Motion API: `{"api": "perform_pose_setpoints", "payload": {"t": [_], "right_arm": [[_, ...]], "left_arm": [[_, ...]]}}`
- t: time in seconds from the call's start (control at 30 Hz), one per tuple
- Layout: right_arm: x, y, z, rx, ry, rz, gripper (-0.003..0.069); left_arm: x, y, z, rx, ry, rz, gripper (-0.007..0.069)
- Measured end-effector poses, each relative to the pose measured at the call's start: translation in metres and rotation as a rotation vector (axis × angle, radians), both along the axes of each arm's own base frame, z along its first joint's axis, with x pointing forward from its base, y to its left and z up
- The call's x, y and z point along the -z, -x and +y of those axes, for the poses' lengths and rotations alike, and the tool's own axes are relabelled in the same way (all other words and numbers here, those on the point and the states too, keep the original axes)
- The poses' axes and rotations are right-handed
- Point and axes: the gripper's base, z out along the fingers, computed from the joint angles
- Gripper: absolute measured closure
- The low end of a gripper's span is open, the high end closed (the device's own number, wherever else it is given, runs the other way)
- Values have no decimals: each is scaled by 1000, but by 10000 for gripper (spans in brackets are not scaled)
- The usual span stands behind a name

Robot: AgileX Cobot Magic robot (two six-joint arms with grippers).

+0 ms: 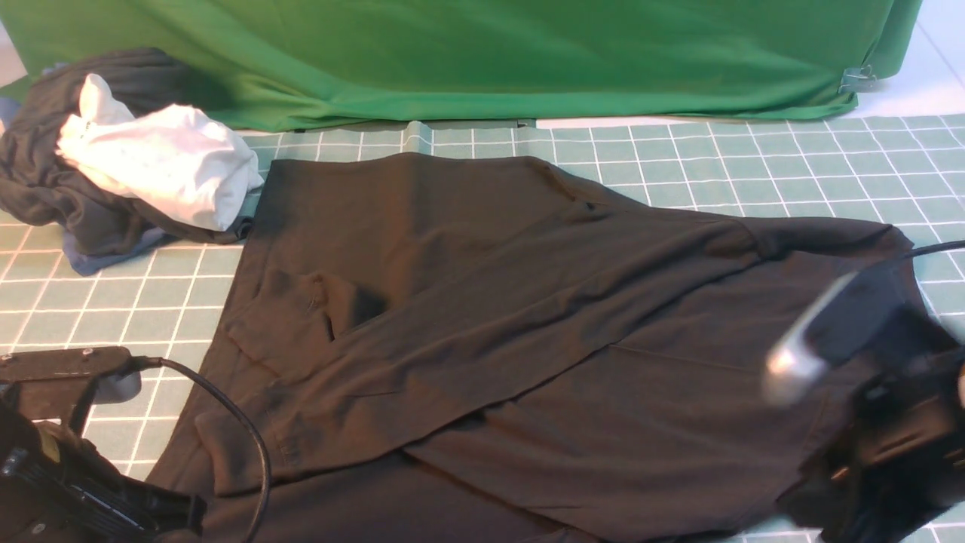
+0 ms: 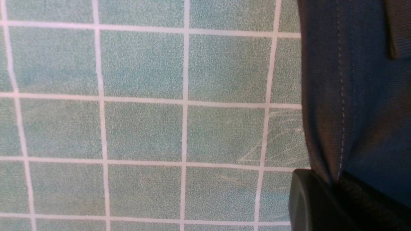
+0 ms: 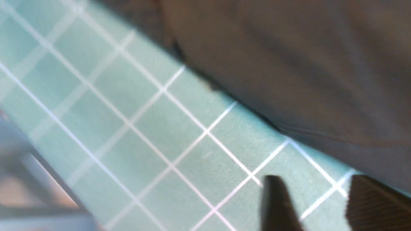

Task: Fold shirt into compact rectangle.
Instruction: 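Grasp the near edge of the shirt at its hem and shoulder corners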

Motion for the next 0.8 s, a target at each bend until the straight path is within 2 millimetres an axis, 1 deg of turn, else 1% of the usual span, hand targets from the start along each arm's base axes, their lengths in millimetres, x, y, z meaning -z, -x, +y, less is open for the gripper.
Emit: {"api": "perform_pose_setpoints", "payload": {"t": [0.03,0.07,0.1,0.17,0.27,0.33,0.5,0.53,0.6,0.67,0.7,0.73,0.77,0.8], "right_arm": [[7,0,6,-44,37,-2,268],[11,-1,10,-72,58,-4,244],[20,-1,17,-122,100,-10,206],[32,-3,27,-181,155,-23,170],[47,-9,37,-227,193,-57,155],[56,-14,41,-240,211,-71,153],[76,-22,41,-250,292,-71,152],[76,-23,41,-250,295,-70,152],[82,-25,41,-251,315,-64,191],[83,-26,42,-251,315,-72,276],[84,-26,42,-251,311,-78,360],[84,-26,42,-251,311,-78,375],[84,-27,42,-252,311,-80,474],[84,-26,42,-251,313,-78,540]], "left_arm": [[0,0,0,0,0,0,619],[0,0,0,0,0,0,619],[0,0,0,-1,0,0,619],[0,0,0,-1,0,0,619],[0,0,0,-1,0,0,617],[0,0,0,-1,0,0,617],[0,0,0,-1,0,0,613],[0,0,0,-1,0,0,613],[0,0,0,-1,0,0,613],[0,0,0,-1,0,-1,613],[0,0,0,-1,0,-2,613],[0,0,0,-1,0,-2,613],[0,0,0,1,1,-5,613],[0,-1,0,1,1,-6,613]]}}
